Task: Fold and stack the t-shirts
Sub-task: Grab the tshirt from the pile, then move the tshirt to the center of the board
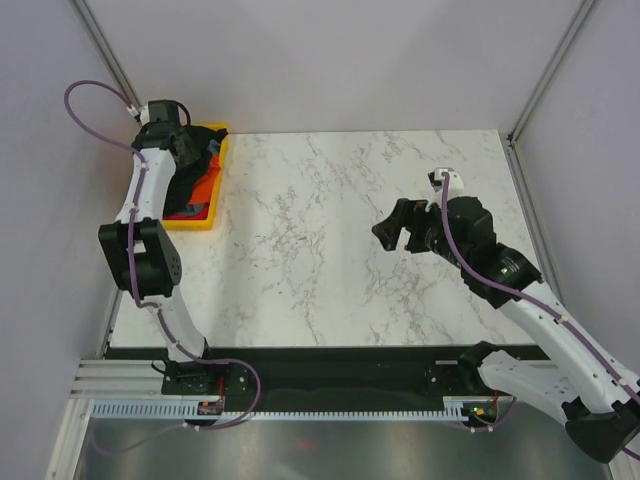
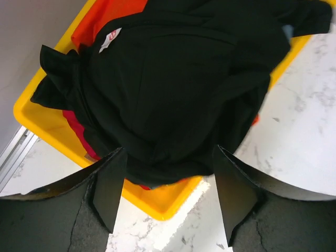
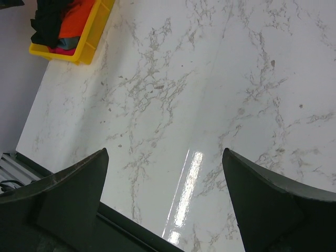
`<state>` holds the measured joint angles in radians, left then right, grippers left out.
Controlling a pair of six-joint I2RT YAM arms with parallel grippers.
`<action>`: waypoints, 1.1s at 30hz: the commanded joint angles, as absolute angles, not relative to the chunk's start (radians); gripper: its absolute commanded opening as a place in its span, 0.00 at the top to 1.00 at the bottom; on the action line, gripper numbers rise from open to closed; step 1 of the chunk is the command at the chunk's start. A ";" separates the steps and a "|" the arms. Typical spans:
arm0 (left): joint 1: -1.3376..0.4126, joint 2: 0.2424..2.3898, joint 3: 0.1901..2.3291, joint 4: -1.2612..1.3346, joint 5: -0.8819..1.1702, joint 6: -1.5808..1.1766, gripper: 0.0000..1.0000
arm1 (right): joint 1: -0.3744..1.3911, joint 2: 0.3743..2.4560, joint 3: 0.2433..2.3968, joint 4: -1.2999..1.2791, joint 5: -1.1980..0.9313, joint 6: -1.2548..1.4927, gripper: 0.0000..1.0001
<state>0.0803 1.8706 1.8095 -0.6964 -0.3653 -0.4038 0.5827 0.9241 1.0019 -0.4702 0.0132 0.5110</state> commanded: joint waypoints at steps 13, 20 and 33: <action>0.088 2.001 2.095 -0.689 -0.292 -0.322 0.98 | 0.586 0.953 1.071 -0.428 0.002 0.478 0.02; -0.027 1.827 2.338 -0.637 -0.093 -0.327 0.98 | 0.586 0.933 1.074 -0.429 0.009 0.495 0.02; -0.294 1.410 1.762 -0.292 0.413 -0.555 0.98 | 0.586 0.822 1.003 -0.543 0.227 0.592 0.02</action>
